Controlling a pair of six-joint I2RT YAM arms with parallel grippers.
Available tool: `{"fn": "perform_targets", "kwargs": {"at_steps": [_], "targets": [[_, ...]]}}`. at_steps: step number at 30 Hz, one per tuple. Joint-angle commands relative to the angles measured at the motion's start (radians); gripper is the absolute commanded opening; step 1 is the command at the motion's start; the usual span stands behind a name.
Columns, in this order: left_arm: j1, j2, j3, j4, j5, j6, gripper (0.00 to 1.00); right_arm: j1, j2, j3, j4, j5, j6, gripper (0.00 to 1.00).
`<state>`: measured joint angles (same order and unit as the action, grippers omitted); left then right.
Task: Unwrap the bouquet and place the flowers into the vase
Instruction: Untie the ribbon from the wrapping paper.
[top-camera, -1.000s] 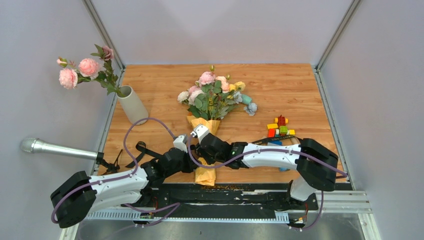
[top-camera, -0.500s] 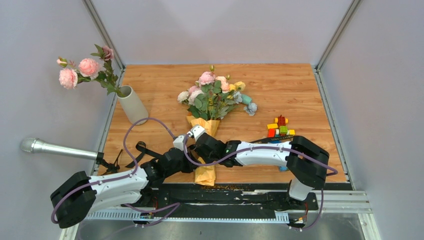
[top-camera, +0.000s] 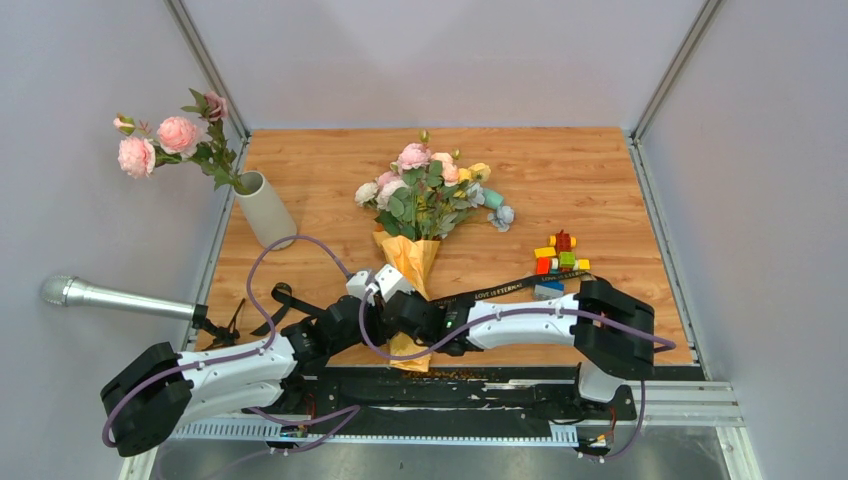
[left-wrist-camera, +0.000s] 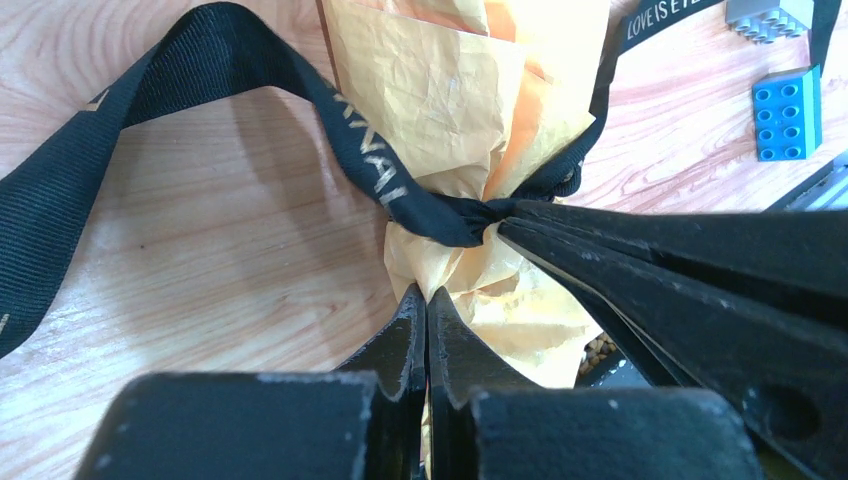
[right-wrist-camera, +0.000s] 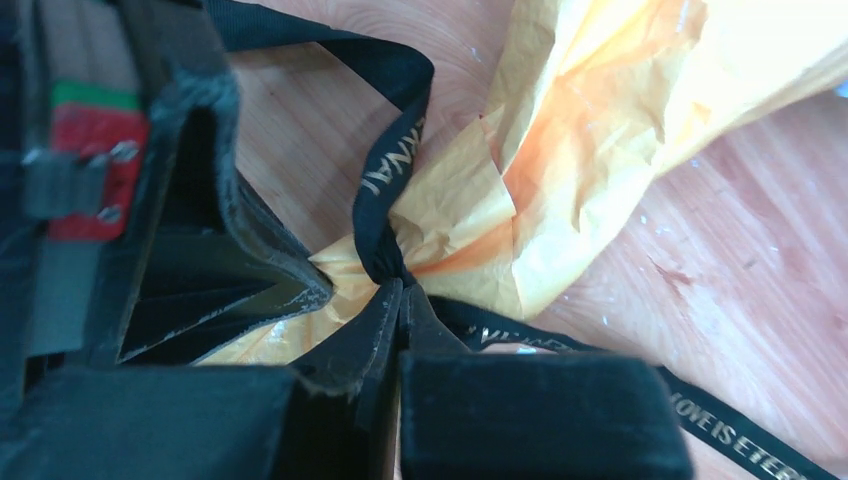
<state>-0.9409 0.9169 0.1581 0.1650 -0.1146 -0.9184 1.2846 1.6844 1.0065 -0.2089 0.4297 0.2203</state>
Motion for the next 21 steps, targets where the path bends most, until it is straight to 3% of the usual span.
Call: {"fn": "perform_targets", "kwargs": {"at_steps": [1, 7, 14, 16, 20, 21], "targets": [[0.002, -0.009, 0.004, -0.001, -0.039, 0.010, 0.00, 0.066, -0.026, -0.014, -0.031, 0.250, -0.023, 0.00], [0.003, -0.010, 0.004, -0.004, -0.042, 0.010, 0.00, 0.099, -0.031, -0.023, -0.070, 0.373, 0.006, 0.00], [0.010, -0.018, 0.010, -0.019, -0.029, 0.035, 0.00, 0.098, -0.085, -0.082, -0.050, 0.286, 0.047, 0.00], [0.011, -0.033, 0.024, -0.051, -0.029, 0.054, 0.09, 0.095, -0.126, -0.121, -0.027, 0.225, 0.050, 0.00], [0.013, -0.090, 0.065, -0.168, -0.036, 0.094, 0.43, 0.068, -0.229, -0.187, -0.009, 0.131, 0.092, 0.13], [0.013, -0.117, 0.083, -0.190, -0.044, 0.109, 0.46, 0.054, -0.252, -0.207, -0.003, 0.104, 0.104, 0.17]]}}
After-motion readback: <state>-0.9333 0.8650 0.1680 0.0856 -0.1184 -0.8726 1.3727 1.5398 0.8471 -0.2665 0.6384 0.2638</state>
